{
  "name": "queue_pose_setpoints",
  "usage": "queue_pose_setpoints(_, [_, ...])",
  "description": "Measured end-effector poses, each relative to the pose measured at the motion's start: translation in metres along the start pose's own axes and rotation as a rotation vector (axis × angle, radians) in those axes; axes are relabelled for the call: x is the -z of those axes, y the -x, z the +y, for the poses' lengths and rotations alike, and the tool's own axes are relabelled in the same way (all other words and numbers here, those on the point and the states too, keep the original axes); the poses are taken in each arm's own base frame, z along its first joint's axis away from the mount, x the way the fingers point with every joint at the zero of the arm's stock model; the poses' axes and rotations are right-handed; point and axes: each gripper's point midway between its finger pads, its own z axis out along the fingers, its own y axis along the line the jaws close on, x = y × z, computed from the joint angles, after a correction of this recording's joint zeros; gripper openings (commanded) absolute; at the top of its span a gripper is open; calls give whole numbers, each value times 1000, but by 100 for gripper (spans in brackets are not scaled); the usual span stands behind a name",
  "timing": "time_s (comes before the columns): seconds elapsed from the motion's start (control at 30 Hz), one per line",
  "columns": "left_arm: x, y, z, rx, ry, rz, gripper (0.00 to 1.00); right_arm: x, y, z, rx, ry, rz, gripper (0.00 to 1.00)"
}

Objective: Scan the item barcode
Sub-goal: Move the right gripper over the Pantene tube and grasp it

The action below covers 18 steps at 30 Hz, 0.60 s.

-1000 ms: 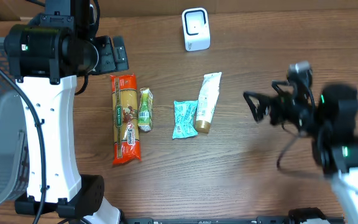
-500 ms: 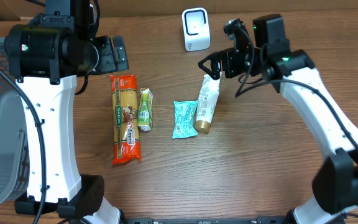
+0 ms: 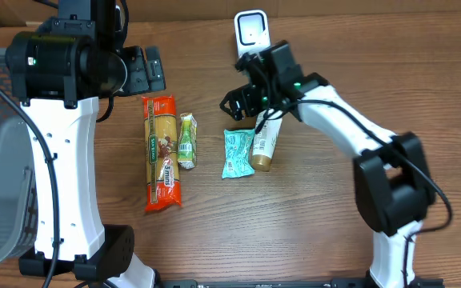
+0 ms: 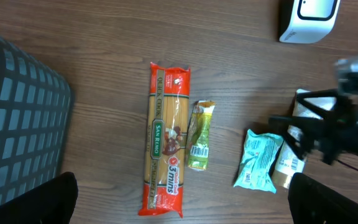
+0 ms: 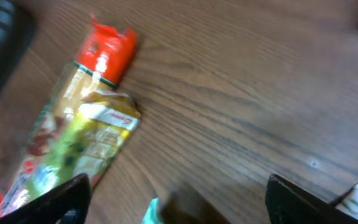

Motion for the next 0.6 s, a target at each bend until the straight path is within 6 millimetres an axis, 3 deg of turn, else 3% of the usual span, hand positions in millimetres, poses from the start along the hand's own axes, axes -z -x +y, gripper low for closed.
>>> queue_pose_setpoints(0.13, [0, 0, 0, 0, 0, 0, 100, -18, -12, -17, -35, -47, 71, 80])
queue_pose_setpoints(0.23, [0, 0, 0, 0, 0, 0, 100, -22, -26, -28, -77, -107, 122, 75])
queue_pose_setpoints(0.6, [0, 0, 0, 0, 0, 0, 100, 5, -63, -57, -273, -308, 284, 76])
